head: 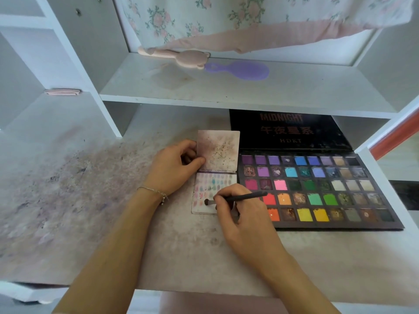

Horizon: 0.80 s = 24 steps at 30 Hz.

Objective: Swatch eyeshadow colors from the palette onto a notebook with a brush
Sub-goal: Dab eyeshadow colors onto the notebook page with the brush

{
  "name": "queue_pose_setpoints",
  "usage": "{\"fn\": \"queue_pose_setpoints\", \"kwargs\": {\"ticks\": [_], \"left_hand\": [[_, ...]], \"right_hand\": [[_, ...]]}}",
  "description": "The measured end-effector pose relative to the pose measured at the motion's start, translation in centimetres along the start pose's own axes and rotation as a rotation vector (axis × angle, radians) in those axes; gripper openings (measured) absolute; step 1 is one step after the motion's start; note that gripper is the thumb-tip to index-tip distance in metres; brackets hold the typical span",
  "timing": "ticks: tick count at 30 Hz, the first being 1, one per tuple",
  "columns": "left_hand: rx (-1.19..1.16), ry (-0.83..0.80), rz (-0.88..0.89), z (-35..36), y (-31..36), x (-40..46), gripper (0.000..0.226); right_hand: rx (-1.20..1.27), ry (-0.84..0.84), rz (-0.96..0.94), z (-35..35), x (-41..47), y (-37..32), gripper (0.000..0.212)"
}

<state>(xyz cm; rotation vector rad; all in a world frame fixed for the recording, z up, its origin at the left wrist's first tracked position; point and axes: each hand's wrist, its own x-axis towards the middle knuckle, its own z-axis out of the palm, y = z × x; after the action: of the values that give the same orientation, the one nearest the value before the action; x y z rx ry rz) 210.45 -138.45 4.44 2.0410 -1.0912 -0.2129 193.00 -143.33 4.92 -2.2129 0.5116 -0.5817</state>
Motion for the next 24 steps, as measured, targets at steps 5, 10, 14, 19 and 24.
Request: {"fn": "queue_pose_setpoints", "kwargs": {"ticks": [5,10,14,19,24], "left_hand": [[-0.014,-0.001,0.004,-0.04,-0.02,-0.06,0.021],[-0.015,-0.005,0.005,0.0,-0.01,0.0,0.021],[-0.026,-0.007,0.003,0.03,-0.02,0.01,0.021],[-0.024,-0.001,0.007,0.0,-0.04,-0.07,0.022],[-0.025,0.002,0.012,-0.04,0.0,-0.06,0.021]], "right_hand": [[-0.011,0.003,-0.007,0.0,0.0,-0.04,0.008],[-0.019,0.01,-0.014,0.0,0.05,-0.1,0.015],[-0.01,0.016,-0.02,0.02,0.1,-0.13,0.016],[-0.004,0.014,-0.023,-0.02,0.07,-0.13,0.016],[0.0,0.034,-0.029,0.0,0.09,-0.19,0.015]]}}
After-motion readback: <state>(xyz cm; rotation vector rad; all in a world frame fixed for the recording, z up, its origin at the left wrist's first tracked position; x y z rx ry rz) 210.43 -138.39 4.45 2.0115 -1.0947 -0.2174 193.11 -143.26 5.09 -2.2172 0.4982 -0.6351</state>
